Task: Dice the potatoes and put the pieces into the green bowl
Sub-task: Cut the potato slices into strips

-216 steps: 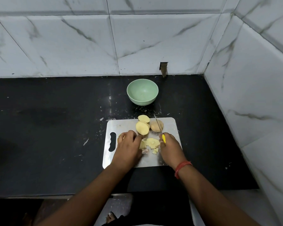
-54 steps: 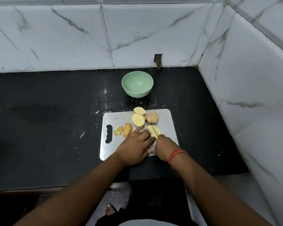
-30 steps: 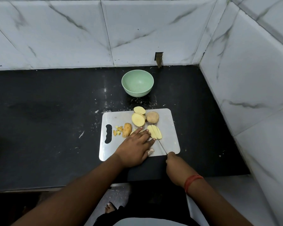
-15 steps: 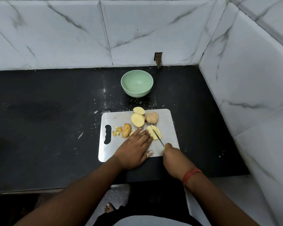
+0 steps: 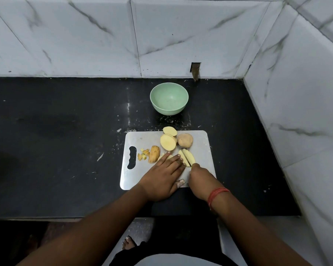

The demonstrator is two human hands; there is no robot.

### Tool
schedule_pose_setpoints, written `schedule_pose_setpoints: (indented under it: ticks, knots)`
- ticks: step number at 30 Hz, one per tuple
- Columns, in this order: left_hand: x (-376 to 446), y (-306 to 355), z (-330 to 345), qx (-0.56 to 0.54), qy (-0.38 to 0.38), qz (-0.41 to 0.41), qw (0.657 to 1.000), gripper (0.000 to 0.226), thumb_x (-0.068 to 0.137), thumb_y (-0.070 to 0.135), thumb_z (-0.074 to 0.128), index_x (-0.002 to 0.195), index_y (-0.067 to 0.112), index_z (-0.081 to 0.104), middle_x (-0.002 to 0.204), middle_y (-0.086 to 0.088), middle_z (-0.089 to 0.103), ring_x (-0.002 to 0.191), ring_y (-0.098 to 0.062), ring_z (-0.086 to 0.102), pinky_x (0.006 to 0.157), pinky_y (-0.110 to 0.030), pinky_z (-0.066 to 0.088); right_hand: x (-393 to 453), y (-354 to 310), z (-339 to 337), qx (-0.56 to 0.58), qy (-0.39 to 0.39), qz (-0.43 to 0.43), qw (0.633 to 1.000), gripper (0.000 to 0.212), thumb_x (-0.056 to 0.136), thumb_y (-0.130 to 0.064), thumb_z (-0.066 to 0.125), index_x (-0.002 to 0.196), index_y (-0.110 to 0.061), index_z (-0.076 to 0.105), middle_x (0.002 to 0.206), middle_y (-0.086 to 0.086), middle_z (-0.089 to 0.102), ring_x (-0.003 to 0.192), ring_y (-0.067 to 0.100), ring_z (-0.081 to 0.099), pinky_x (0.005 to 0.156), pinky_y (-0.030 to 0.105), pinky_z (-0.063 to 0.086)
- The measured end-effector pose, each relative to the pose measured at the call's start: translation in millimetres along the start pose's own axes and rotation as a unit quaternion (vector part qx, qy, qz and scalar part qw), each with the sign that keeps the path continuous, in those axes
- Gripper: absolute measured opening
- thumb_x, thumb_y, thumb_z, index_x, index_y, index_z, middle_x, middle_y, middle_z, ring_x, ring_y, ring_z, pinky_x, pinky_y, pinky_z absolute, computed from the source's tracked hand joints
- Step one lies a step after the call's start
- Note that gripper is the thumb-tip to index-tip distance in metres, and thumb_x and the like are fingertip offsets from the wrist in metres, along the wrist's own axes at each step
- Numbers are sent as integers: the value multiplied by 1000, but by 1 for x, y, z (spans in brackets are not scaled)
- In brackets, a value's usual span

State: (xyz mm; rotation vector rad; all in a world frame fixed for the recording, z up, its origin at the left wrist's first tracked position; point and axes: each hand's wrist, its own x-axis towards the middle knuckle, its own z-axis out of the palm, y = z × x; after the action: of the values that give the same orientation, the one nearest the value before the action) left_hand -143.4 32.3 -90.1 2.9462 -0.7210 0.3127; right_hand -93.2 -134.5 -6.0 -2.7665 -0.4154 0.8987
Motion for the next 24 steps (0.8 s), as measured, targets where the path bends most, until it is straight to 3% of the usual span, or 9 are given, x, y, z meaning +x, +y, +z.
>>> schedule_pose_setpoints:
  ticks: [9,14,17,21,24]
  knots:
    - [0,0,0,0,0,-6,1000,56,101,43,38,142,8,55,143,-12,56,144,-30,40,123,-51,21,5,-7,-2,-27,-27,10,999,35,95,-8,45,130,-2,40,123,17,59,111,29,60,89,33,46]
    - [2,1,1,6,10,-8,1000,54,105,46,40,139,9,58,140,-12,57,142,-30,42,124,-49,20,-7,8,5,-20,-46,6,999,27,95,-5,39,121,-2,42,117,18,60,103,30,61,76,31,43]
    - [3,1,1,11,7,-10,1000,54,105,47,41,140,9,58,141,-12,57,142,-30,41,125,-48,18,-19,18,11,-18,-49,3,999,22,94,-4,37,116,-4,41,110,16,60,85,26,57,70,31,41]
    - [1,1,2,12,2,-11,1000,55,104,47,41,141,9,57,142,-12,57,143,-30,41,125,-49,18,-28,33,25,-44,-31,-9,999,17,97,-11,42,113,-6,40,85,6,51,66,14,48,63,30,39]
    - [1,1,1,12,-2,-10,1000,55,105,47,40,141,9,56,143,-12,56,144,-30,39,125,-50,18,-32,43,32,-38,-26,-16,999,7,97,-10,41,102,-10,37,73,1,43,57,9,38,50,23,28]
